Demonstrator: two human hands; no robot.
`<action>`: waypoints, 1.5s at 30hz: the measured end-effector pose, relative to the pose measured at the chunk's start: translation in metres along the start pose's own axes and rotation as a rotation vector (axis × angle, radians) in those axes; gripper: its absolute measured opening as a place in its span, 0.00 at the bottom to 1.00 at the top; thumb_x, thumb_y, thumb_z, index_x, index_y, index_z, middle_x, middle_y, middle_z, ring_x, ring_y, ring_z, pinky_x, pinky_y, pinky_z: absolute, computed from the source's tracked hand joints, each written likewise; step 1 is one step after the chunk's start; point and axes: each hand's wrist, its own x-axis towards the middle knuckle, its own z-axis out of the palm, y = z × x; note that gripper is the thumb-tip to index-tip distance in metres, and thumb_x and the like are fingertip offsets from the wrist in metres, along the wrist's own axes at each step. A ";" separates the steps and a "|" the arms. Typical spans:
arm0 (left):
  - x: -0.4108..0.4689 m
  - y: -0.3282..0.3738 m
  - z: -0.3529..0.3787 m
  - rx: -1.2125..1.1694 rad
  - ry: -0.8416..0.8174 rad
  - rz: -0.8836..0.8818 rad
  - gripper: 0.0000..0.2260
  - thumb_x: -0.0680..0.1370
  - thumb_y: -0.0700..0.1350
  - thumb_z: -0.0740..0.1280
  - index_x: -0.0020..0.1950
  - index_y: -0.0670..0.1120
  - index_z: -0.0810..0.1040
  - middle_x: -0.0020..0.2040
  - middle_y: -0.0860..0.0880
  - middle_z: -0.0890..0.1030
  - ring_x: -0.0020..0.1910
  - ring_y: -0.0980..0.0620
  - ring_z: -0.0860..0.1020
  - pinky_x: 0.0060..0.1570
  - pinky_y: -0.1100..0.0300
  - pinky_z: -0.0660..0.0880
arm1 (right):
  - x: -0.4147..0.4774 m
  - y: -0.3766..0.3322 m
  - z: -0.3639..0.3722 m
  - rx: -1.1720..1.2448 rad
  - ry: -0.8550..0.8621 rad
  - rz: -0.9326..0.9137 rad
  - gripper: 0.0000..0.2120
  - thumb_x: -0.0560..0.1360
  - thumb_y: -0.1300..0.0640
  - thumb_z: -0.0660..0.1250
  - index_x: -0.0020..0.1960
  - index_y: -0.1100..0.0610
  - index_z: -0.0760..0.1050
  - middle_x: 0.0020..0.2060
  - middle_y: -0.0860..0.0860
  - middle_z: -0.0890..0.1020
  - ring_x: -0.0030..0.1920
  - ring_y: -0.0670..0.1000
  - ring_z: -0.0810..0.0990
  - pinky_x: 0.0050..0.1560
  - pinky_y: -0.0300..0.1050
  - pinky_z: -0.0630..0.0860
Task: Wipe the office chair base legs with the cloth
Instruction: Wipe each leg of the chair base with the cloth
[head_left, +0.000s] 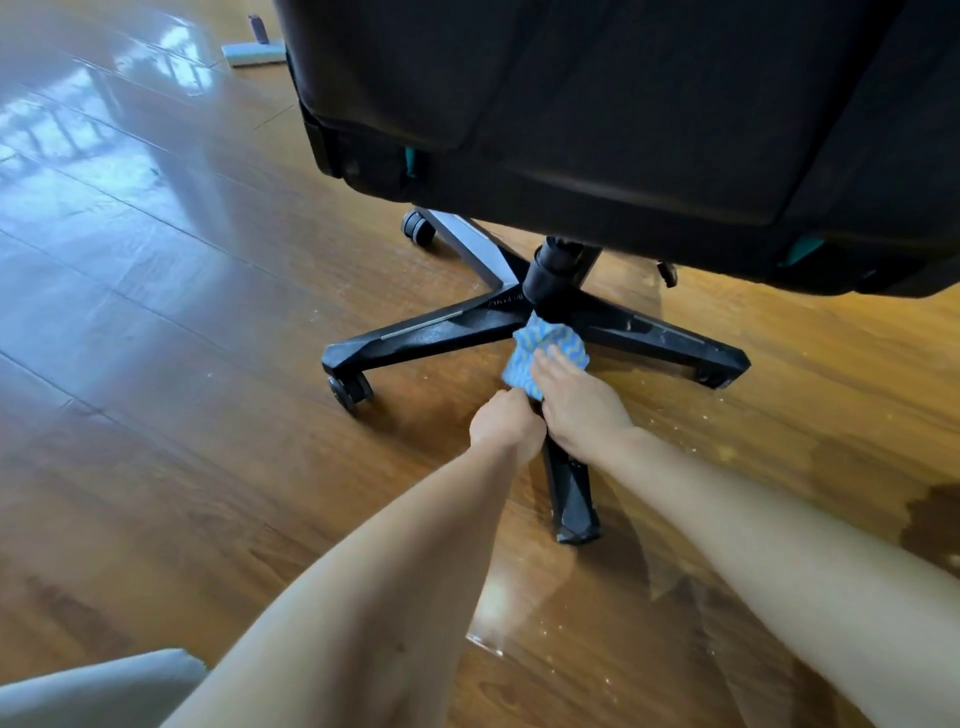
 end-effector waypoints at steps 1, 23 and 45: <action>0.000 0.000 -0.002 -0.028 0.007 -0.033 0.11 0.80 0.40 0.60 0.57 0.45 0.79 0.57 0.45 0.83 0.52 0.42 0.81 0.46 0.53 0.74 | -0.010 0.002 0.001 -0.027 -0.016 -0.047 0.29 0.83 0.60 0.55 0.83 0.59 0.52 0.83 0.52 0.52 0.82 0.50 0.46 0.79 0.45 0.58; -0.011 -0.031 0.008 -0.181 -0.026 -0.012 0.16 0.76 0.40 0.55 0.54 0.52 0.79 0.49 0.52 0.80 0.48 0.46 0.79 0.46 0.54 0.75 | 0.063 -0.012 -0.032 -0.578 -0.092 -0.212 0.18 0.78 0.52 0.60 0.63 0.56 0.79 0.58 0.53 0.79 0.63 0.55 0.72 0.64 0.50 0.70; -0.008 -0.041 0.015 -0.808 0.062 -0.336 0.11 0.76 0.39 0.60 0.44 0.48 0.82 0.42 0.51 0.85 0.43 0.52 0.79 0.37 0.58 0.69 | 0.005 0.001 -0.029 -0.381 -0.229 -0.493 0.12 0.78 0.55 0.62 0.57 0.52 0.80 0.57 0.47 0.80 0.63 0.50 0.74 0.63 0.45 0.73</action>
